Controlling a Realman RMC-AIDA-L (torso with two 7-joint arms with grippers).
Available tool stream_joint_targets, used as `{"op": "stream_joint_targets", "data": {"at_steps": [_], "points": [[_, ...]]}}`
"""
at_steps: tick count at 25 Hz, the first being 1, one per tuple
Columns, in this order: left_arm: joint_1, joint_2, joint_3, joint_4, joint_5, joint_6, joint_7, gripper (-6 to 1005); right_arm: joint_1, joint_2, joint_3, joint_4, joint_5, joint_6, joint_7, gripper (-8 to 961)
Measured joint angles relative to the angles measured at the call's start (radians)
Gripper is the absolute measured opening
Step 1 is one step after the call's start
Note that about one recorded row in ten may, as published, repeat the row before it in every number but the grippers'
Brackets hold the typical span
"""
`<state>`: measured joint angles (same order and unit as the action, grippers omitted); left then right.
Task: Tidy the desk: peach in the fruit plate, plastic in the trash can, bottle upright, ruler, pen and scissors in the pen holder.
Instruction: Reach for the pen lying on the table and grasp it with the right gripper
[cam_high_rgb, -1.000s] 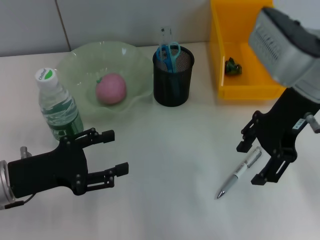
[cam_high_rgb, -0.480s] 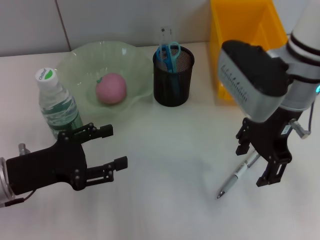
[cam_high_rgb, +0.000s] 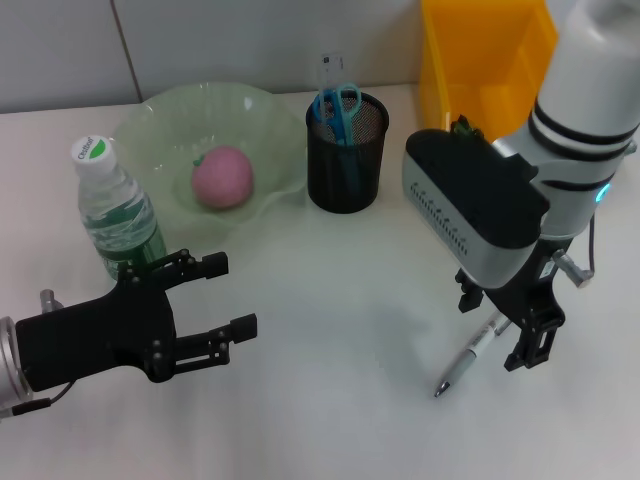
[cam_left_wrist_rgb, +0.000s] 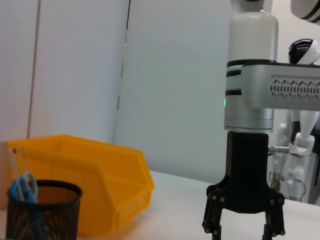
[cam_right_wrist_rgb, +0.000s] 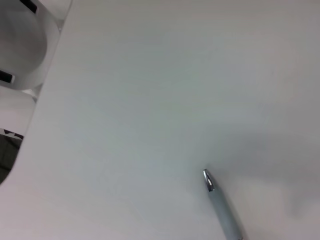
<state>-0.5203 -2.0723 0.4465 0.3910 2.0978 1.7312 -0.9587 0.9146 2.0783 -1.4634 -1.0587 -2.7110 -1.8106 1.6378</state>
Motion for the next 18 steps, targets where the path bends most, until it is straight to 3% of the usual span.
{"op": "stream_joint_targets", "data": {"at_steps": [18], "points": [[-0.006, -0.001, -0.005, -0.007, 0.000, -0.026, 0.000, 813, -0.001, 0.008, -0.118, 0.069, 0.029, 0.116, -0.050, 760]]}}
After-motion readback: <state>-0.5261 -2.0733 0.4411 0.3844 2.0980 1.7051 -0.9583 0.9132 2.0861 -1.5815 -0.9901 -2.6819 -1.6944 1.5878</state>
